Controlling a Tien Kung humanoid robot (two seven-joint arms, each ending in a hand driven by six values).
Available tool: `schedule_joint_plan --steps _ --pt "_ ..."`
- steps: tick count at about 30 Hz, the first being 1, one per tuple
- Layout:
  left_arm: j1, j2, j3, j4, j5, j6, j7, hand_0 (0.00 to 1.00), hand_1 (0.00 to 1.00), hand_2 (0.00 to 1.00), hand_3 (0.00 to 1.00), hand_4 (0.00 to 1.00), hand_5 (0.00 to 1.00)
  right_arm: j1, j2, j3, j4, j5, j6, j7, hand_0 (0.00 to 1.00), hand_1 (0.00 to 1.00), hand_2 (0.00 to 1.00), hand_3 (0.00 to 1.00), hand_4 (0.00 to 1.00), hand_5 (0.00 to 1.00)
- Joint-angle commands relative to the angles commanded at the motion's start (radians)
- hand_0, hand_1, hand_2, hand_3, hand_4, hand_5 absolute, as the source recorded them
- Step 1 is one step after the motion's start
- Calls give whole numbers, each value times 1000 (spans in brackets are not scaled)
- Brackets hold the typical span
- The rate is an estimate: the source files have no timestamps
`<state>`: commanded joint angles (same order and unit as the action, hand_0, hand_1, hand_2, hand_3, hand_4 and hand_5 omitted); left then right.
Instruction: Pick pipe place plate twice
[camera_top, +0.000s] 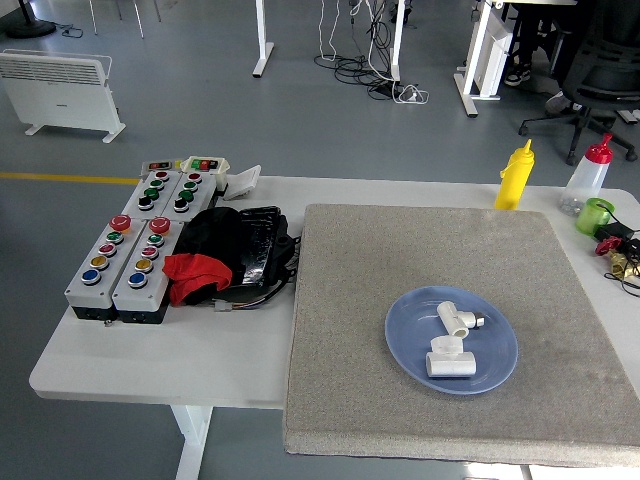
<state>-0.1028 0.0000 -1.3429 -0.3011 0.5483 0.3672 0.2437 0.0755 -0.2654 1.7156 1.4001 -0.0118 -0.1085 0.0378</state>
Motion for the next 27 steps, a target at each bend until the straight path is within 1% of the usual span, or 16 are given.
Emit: schedule_joint_plan --steps 1,2,7,8,13,14,19,20,27 --pt "1 0 -1 0 1 0 0 733 709 762 785 403 998 0 0 -1 -1 2 3 -3 774 740 800 804 533 527" --pt "2 0 -2 0 5 0 1 733 709 762 785 402 998 -1 0 -2 -1 3 7 -6 785 751 812 808 537 554" --pt "5 0 -5 -1 11 -1 3 733 709 762 785 402 998 -4 -1 -3 -3 -7 15 -23 785 751 812 808 537 554" --pt "5 0 -6 -1 12 -1 3 733 708 761 784 401 998 -4 -1 -3 -3 -8 16 -24 848 798 862 842 550 583" --pt "7 0 -8 -1 16 -1 5 733 708 761 784 401 998 -6 0 -1 -4 -21 31 -44 848 798 862 842 550 583" --pt "7 0 -8 -1 16 -2 5 733 708 761 784 400 998 -6 0 -1 -4 -25 33 -46 873 814 885 872 572 617" --pt "4 0 -2 1 6 -4 2 733 708 761 784 400 998 -3 0 -3 -4 -46 38 -62 873 814 885 872 572 617" --pt "3 0 -2 1 4 -4 1 733 708 761 782 396 998 -3 1 -3 -4 -47 39 -63 887 825 902 891 590 651" --pt "-5 0 4 2 -7 -6 -4 733 708 759 783 394 998 4 1 0 -2 -50 43 -64 889 827 911 902 579 641"
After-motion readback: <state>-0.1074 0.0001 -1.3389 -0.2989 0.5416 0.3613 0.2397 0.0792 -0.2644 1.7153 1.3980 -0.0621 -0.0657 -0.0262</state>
